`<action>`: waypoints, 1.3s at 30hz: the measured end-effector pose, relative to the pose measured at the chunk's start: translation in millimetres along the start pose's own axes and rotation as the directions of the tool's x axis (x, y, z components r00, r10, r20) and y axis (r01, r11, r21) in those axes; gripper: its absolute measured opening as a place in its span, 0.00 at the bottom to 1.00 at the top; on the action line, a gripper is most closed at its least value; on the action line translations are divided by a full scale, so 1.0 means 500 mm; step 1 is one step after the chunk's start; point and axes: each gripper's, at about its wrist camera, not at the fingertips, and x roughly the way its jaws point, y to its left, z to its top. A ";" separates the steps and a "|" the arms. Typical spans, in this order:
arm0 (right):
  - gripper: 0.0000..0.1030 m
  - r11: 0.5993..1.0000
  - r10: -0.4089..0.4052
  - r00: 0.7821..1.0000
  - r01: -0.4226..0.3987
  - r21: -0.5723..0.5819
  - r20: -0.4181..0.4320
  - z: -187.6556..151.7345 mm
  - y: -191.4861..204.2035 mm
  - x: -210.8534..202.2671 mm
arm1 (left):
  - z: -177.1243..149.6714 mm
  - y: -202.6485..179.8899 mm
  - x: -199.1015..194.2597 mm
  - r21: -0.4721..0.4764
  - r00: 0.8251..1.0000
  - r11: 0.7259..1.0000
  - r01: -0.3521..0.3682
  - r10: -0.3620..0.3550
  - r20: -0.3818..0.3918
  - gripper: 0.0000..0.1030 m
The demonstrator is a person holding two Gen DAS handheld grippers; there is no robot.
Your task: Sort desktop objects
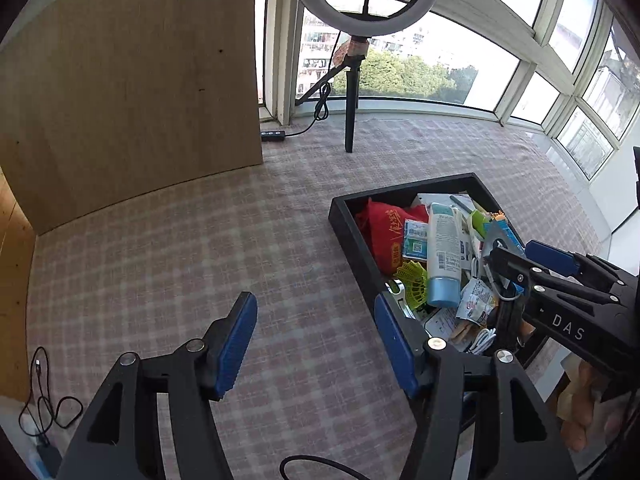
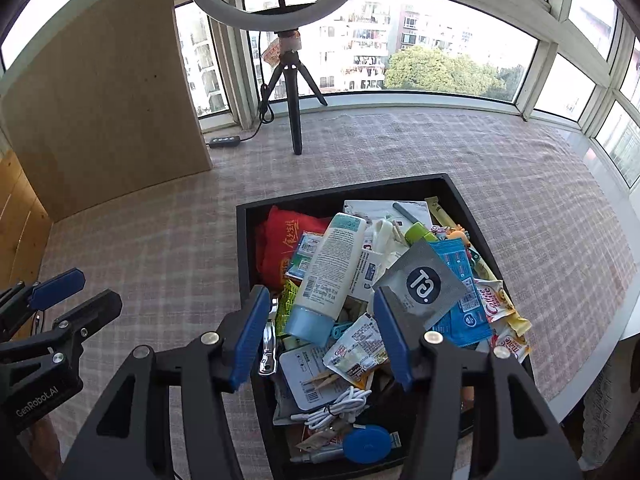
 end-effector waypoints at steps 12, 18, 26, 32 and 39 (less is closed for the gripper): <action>0.53 0.996 0.034 0.998 -0.030 -0.085 0.046 -0.068 0.204 -0.001 | -0.126 0.206 -0.048 -0.160 0.990 0.977 -0.141 0.140 -0.017 0.67; 0.54 0.990 0.060 0.998 -0.056 -0.127 0.024 -0.083 0.257 0.014 | -0.155 0.248 -0.057 -0.205 0.981 0.960 -0.193 0.193 -0.020 0.71; 0.54 0.989 0.057 0.998 -0.054 -0.138 0.018 -0.088 0.280 0.031 | -0.172 0.260 -0.066 -0.234 0.977 0.949 -0.210 0.212 -0.016 0.72; 0.54 0.987 0.055 0.998 -0.053 -0.153 0.011 -0.086 0.289 0.041 | -0.171 0.264 -0.069 -0.258 0.980 0.946 -0.195 0.199 -0.013 0.73; 0.54 0.984 0.061 0.998 -0.061 -0.169 -0.003 -0.091 0.304 0.053 | -0.178 0.281 -0.072 -0.294 0.976 0.933 -0.207 0.218 0.004 0.73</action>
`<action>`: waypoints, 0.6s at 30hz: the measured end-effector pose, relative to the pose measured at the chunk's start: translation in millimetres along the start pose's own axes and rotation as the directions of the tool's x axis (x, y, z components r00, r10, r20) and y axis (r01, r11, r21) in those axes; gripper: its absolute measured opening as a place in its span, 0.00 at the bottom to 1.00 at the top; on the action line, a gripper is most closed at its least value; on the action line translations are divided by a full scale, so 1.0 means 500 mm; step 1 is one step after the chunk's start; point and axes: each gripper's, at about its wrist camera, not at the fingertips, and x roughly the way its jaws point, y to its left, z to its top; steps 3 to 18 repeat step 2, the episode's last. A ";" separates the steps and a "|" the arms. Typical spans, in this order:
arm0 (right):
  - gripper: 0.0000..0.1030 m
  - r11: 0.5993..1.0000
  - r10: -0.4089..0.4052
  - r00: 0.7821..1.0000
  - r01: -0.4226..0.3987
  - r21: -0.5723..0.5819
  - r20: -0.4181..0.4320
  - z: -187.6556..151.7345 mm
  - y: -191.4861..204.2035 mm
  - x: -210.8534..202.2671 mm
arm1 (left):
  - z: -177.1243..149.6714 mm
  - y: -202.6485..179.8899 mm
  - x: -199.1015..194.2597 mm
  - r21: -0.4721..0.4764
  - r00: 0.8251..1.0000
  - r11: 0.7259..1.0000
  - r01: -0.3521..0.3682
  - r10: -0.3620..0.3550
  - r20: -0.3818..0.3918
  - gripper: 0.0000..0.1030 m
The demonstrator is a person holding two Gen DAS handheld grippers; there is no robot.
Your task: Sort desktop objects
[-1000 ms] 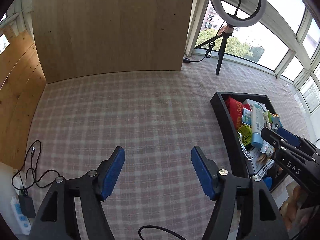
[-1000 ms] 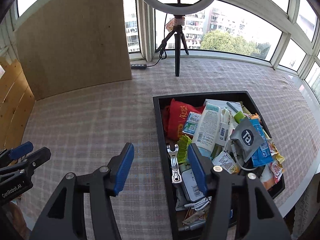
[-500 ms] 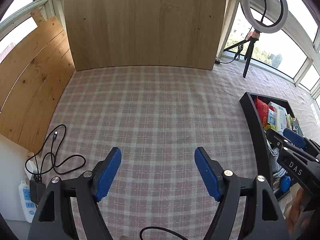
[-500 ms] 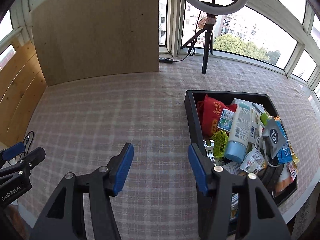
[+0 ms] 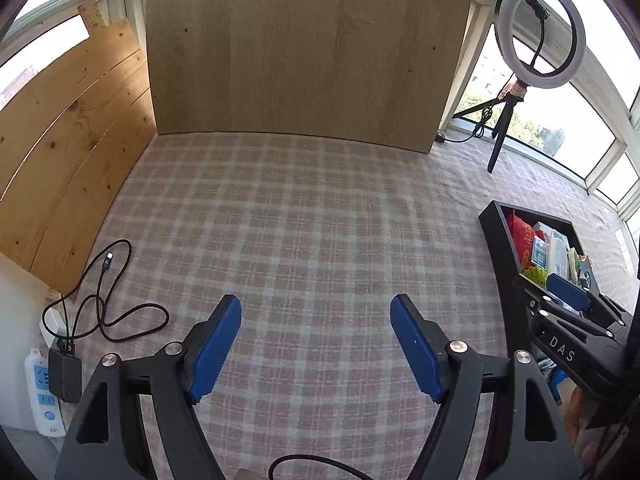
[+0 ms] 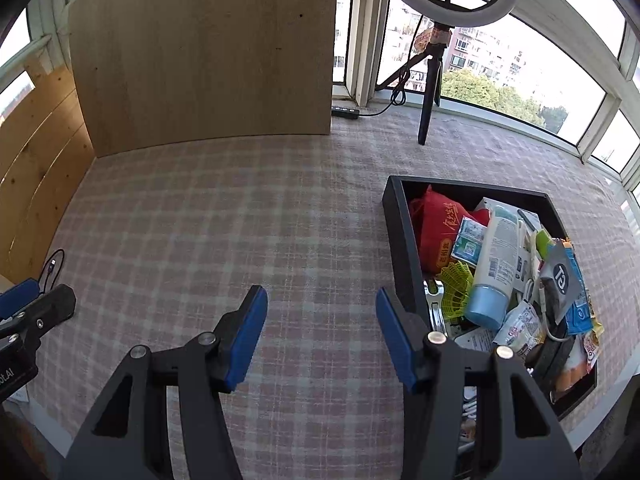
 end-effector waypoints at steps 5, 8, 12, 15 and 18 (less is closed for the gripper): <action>0.54 1.000 0.004 1.000 -0.004 0.001 -0.005 -0.002 0.002 0.004 | 0.001 0.000 0.004 0.002 1.000 1.000 -0.001 0.001 -0.009 0.74; 0.54 1.000 0.004 1.000 -0.004 0.001 -0.005 -0.002 0.002 0.004 | 0.001 0.000 0.004 0.002 1.000 1.000 -0.001 0.001 -0.009 0.74; 0.54 1.000 0.004 1.000 -0.004 0.001 -0.005 -0.002 0.002 0.004 | 0.001 0.000 0.004 0.002 1.000 1.000 -0.001 0.001 -0.009 0.74; 0.54 1.000 0.004 1.000 -0.004 0.001 -0.005 -0.002 0.002 0.004 | 0.001 0.000 0.004 0.002 1.000 1.000 -0.001 0.001 -0.009 0.74; 0.54 1.000 0.004 1.000 -0.004 0.001 -0.005 -0.002 0.002 0.004 | 0.001 0.000 0.004 0.002 1.000 1.000 -0.001 0.001 -0.009 0.74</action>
